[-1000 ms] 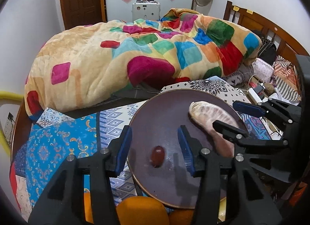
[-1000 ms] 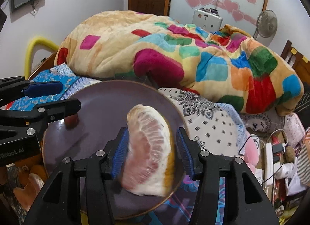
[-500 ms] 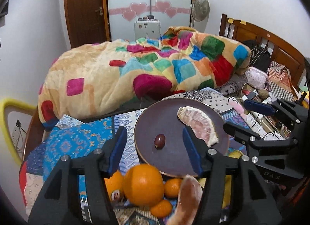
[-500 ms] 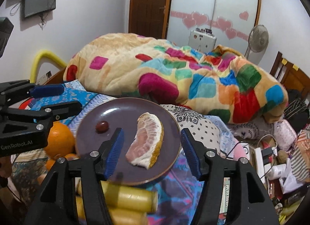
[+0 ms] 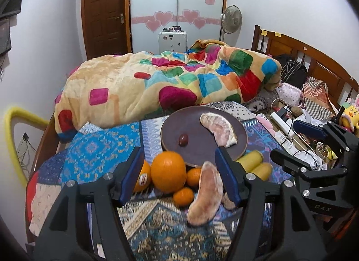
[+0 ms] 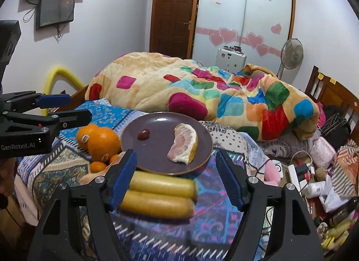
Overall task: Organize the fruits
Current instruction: 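Move the right tool to a yellow cylinder while the left tool approaches the pink pomelo piece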
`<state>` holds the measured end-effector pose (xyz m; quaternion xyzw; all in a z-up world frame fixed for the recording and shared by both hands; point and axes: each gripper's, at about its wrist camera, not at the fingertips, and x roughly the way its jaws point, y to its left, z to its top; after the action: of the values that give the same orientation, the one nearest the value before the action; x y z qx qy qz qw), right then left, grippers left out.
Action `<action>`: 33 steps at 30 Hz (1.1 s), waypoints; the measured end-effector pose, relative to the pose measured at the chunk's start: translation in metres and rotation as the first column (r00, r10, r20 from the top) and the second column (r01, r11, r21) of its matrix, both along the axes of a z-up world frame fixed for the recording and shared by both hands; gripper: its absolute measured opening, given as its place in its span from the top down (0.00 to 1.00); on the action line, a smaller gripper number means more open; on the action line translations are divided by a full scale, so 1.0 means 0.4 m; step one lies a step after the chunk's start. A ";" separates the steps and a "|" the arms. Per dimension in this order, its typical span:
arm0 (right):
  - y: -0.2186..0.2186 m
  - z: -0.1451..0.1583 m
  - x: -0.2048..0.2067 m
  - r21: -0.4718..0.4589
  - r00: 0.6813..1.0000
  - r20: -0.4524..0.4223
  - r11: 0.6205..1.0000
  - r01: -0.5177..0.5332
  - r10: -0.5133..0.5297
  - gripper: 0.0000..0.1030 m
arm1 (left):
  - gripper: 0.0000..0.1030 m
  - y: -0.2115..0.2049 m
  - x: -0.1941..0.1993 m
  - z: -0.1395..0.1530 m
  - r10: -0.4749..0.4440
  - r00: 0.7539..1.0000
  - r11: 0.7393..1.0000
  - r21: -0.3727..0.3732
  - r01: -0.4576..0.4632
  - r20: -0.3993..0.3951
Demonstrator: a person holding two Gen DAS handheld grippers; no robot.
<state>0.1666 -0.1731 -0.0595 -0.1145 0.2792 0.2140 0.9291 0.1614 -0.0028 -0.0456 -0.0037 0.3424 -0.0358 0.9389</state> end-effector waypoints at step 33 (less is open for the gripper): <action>0.001 -0.197 -0.068 -0.063 0.997 -0.078 0.998 0.005 -0.010 0.22 | 0.41 0.080 -0.057 -0.217 -0.016 0.992 0.999 -0.035 0.011 -0.125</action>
<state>0.1394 -0.1727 -0.1382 -0.1341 0.3221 0.2060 0.9142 0.1387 0.0294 -0.1323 -0.0196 0.4001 -0.0478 0.9150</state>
